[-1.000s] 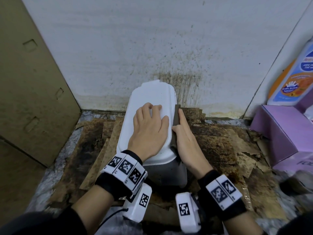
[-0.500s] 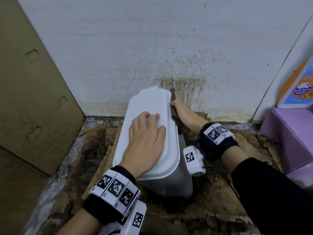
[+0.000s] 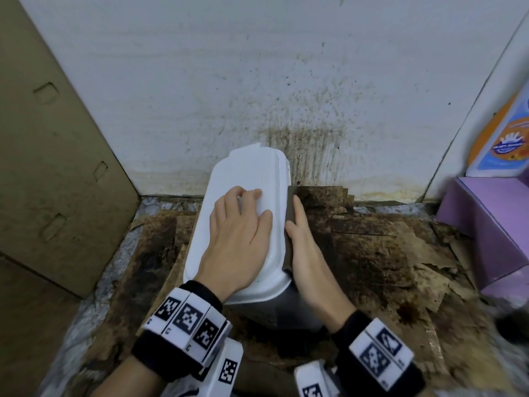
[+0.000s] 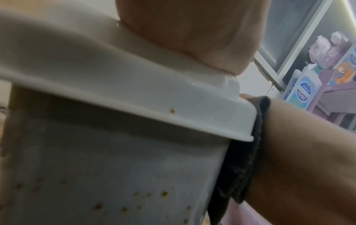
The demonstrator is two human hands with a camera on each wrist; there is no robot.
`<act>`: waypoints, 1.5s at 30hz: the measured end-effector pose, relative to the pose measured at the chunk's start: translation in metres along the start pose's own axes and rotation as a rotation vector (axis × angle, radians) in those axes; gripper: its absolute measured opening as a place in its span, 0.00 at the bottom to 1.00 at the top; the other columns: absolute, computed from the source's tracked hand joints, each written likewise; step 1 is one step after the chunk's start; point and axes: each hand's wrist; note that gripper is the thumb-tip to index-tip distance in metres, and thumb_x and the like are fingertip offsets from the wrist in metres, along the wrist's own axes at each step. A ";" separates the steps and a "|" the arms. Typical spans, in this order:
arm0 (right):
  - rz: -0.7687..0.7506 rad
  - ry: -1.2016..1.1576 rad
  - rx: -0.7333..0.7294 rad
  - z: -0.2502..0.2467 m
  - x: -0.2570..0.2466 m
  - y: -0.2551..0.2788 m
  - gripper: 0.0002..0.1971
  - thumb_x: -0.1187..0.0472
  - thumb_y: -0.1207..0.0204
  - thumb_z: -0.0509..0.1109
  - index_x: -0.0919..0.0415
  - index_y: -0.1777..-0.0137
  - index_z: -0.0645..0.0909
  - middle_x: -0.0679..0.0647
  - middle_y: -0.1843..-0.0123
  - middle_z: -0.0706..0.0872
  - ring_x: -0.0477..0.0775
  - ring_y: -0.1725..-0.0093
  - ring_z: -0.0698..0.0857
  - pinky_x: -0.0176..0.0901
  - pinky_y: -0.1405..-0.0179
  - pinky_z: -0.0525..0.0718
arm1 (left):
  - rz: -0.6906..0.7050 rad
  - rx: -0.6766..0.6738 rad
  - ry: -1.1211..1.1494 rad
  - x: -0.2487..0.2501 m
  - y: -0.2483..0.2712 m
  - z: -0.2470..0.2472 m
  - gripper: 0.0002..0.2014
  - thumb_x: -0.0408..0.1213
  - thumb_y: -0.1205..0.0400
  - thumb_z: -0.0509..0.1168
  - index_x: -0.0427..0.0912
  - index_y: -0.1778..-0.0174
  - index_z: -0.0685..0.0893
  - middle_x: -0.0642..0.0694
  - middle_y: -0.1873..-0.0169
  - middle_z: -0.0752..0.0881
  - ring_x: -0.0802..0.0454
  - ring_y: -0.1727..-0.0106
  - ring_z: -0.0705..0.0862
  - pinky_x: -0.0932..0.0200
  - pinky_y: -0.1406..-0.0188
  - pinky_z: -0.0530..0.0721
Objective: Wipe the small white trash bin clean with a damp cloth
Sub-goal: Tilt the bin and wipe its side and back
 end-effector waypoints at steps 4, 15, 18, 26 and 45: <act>-0.112 -0.051 0.115 0.020 0.015 0.017 0.26 0.48 0.05 0.47 0.37 0.09 0.50 0.24 0.11 0.54 0.22 0.15 0.54 0.45 0.08 0.53 | -0.025 -0.009 0.071 -0.004 0.001 -0.002 0.24 0.56 0.10 0.48 0.53 0.18 0.63 0.52 0.24 0.62 0.52 0.21 0.57 0.53 0.19 0.56; -0.179 0.074 0.277 0.055 0.071 0.024 0.25 0.46 0.07 0.44 0.37 0.10 0.54 0.32 0.09 0.56 0.34 0.10 0.52 0.57 0.08 0.53 | -0.062 -0.147 0.052 -0.029 0.001 -0.017 0.35 0.65 0.16 0.47 0.60 0.12 0.53 0.55 0.21 0.58 0.58 0.19 0.51 0.53 0.20 0.50; -0.168 0.101 0.296 0.050 0.088 0.021 0.24 0.47 0.07 0.45 0.35 0.11 0.56 0.32 0.09 0.58 0.34 0.10 0.53 0.57 0.08 0.53 | -0.074 -0.160 0.026 -0.030 0.000 -0.021 0.35 0.63 0.17 0.48 0.58 0.12 0.54 0.53 0.22 0.59 0.58 0.21 0.52 0.55 0.25 0.50; 0.113 0.080 0.340 0.020 0.154 0.018 0.26 0.45 0.09 0.44 0.37 0.11 0.56 0.35 0.08 0.57 0.33 0.11 0.52 0.54 0.07 0.50 | -0.132 -0.084 0.067 -0.028 0.000 -0.019 0.32 0.62 0.15 0.53 0.58 0.14 0.58 0.51 0.20 0.60 0.53 0.18 0.54 0.52 0.22 0.52; -0.321 0.299 0.291 0.049 0.103 0.015 0.27 0.51 0.07 0.46 0.49 0.09 0.60 0.40 0.08 0.61 0.40 0.10 0.58 0.51 0.11 0.59 | -0.107 -0.058 0.047 -0.041 0.001 -0.017 0.39 0.66 0.21 0.55 0.57 0.14 0.57 0.50 0.20 0.59 0.51 0.18 0.53 0.44 0.19 0.53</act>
Point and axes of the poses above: each hand's wrist, its own y-axis away from the middle knuckle, its own z-axis out of the palm, x = y × z
